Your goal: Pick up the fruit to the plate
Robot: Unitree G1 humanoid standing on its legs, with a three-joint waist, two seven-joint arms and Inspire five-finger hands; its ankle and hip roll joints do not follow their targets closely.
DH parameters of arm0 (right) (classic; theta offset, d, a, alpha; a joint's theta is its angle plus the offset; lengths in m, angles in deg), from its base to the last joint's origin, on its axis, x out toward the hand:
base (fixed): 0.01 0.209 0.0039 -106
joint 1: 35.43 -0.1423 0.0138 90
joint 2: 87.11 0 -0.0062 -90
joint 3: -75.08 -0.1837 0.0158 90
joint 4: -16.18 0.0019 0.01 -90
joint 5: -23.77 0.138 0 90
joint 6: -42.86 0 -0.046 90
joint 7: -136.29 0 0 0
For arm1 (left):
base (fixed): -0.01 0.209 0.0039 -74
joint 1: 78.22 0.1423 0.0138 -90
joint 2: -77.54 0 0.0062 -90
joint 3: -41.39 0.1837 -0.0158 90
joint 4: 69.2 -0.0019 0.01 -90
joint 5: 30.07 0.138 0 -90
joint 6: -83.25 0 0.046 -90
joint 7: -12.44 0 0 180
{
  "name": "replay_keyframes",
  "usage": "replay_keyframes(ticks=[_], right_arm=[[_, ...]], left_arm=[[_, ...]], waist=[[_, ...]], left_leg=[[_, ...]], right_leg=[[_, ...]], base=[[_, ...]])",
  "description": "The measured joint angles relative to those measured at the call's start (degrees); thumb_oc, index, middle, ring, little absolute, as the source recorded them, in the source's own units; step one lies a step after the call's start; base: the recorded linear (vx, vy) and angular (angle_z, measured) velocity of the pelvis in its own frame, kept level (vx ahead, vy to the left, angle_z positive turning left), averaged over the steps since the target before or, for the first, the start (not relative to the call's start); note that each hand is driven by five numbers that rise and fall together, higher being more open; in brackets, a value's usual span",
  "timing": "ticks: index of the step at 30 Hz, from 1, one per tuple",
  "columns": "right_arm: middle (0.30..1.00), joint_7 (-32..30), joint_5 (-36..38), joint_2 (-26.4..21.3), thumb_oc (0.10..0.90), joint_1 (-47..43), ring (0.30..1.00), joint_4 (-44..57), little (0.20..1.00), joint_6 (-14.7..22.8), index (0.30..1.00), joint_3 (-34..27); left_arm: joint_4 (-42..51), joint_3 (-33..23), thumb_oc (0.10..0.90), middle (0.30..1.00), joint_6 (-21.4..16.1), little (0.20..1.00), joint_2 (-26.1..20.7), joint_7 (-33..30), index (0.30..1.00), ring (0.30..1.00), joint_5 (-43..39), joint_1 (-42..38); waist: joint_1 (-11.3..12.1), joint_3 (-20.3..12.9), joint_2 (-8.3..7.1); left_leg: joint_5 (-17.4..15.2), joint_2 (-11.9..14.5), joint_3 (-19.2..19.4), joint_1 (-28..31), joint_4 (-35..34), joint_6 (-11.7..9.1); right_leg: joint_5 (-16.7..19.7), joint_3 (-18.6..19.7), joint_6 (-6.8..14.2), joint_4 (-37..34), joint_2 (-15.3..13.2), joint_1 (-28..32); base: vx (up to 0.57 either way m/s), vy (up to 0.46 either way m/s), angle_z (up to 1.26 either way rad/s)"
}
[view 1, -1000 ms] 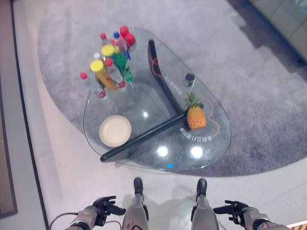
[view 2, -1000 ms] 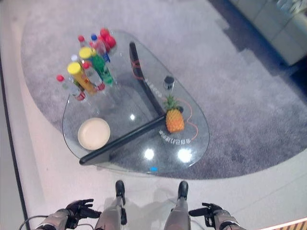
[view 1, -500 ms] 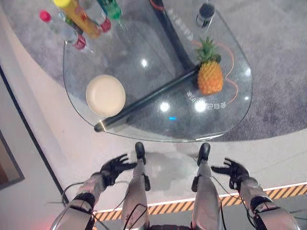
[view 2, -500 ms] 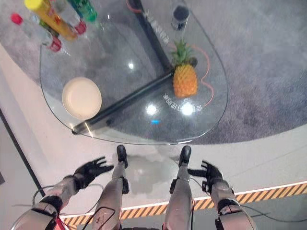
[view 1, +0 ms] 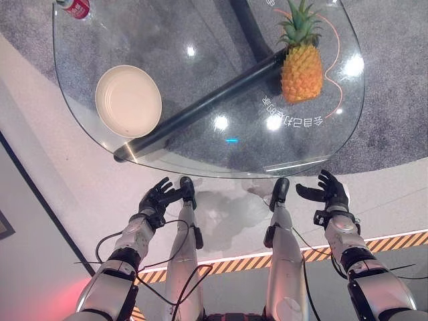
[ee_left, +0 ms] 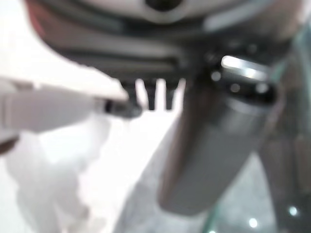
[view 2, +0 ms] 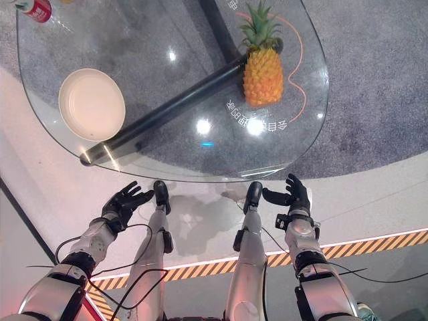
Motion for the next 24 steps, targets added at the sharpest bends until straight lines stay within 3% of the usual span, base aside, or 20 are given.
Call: replay_keyframes(ticks=[20, 24], right_arm=[[0.900, -2.2, 0.5, -0.1, 0.800, -4.3, 0.900, 0.4, 0.900, 3.1, 0.900, 0.9], [0.900, -5.8, 0.5, -0.1, 0.800, -5.3, 0.900, 0.4, 0.900, 2.4, 0.900, 0.9]], left_arm=[[-0.7, -1.0, 0.800, 0.900, -3.6, 0.900, -0.2, -4.8, 0.900, 0.900, -2.9, -0.3], [-0.6, -0.9, 0.800, 0.900, -3.5, 0.900, -0.2, -4.7, 0.900, 0.900, -2.9, -0.3]], waist=[[1.7, 0.0, -0.03], [1.7, 0.0, -0.03]], left_leg=[[0.0, -0.2, -1.2, -4.3, 1.8, 0.0], [0.1, -0.2, -1.2, -4.8, 1.8, -0.2]], right_leg=[[-1.1, 0.4, -0.6, 4.1, -0.3, -5.1], [-1.0, 0.4, -0.5, 4.2, -0.3, -5.5]], base=[[0.00, -0.005, 0.01], [0.00, 0.000, 0.00]])
